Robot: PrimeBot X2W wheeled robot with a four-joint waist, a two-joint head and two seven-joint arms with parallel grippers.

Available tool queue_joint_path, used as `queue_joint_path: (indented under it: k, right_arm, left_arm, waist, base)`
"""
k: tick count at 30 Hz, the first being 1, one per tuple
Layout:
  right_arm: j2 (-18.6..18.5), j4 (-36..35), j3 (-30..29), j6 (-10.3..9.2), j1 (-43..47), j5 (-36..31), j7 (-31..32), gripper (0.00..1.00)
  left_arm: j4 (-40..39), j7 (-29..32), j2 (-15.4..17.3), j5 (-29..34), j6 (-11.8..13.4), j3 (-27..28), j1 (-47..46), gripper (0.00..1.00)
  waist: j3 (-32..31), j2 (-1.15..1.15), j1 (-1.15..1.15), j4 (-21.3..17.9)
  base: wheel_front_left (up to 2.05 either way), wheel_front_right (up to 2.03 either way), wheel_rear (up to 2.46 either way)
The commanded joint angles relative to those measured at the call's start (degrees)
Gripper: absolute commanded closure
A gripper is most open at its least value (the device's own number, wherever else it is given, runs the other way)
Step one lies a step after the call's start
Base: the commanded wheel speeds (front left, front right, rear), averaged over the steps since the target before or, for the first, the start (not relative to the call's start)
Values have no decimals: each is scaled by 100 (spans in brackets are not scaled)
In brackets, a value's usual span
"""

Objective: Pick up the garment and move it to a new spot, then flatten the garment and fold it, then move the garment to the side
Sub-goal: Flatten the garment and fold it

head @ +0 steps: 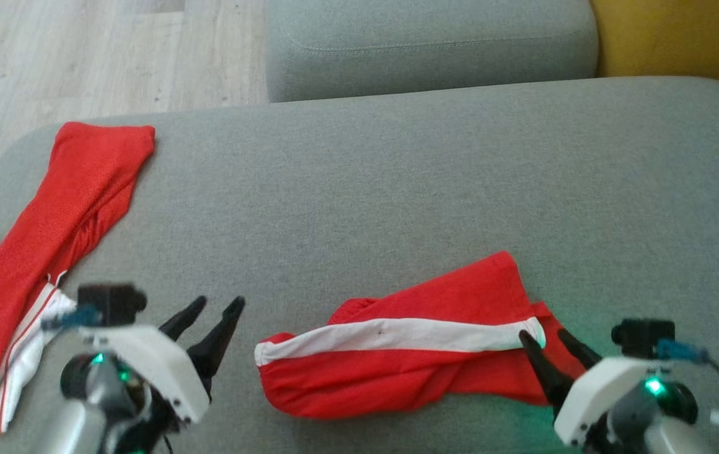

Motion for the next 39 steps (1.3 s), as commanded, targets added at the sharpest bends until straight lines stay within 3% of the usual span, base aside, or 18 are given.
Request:
queue_joint_path:
  k: [1,7,13,20,27,30,34,39]
  right_arm:
    - [-125,-153,90,-4,-384,60,103,0]
    - [-83,160,26,-4,-760,365,994,0]
    - [-74,393,25,-4,-1010,665,1561,0]
    - [-64,570,150,-4,-1211,1030,2101,0]
    - [-62,663,309,-4,-1307,1187,2201,0]
    - [-60,654,367,-4,-1323,1214,2180,8]
    - [-79,609,429,-4,-1351,1240,2069,44]
    - [-114,614,468,-4,-1381,1243,1967,58]
  left_arm:
    - [-211,226,168,-127,-50,193,-396,0]
    - [-110,2146,456,-1150,-148,-34,-935,0]
    - [407,3639,471,-2194,-161,-193,-1376,0]
    - [1172,4168,408,-2573,-63,-175,-1844,0]
    - [1676,4067,498,-2443,-140,-206,-2092,0]
    - [1789,3984,495,-2441,-185,-216,-2117,0]
    - [1905,4009,466,-2557,-231,-232,-2092,0]
    - [2006,3996,454,-2579,-260,-285,-2074,0]
  waist:
    - [11,0,0,-8]
    - [53,0,0,-6]
    - [84,0,0,23]
    - [138,0,0,-8]
    - [183,0,0,-38]
    - [186,0,0,-40]
    - [182,0,0,-44]
    - [192,0,0,-44]
  base:
    - [0,0,0]
    - [0,0,0]
    - [0,0,0]
    - [0,0,0]
    - [0,0,0]
    - [0,0,0]
    - [0,0,0]
    - [0,0,0]
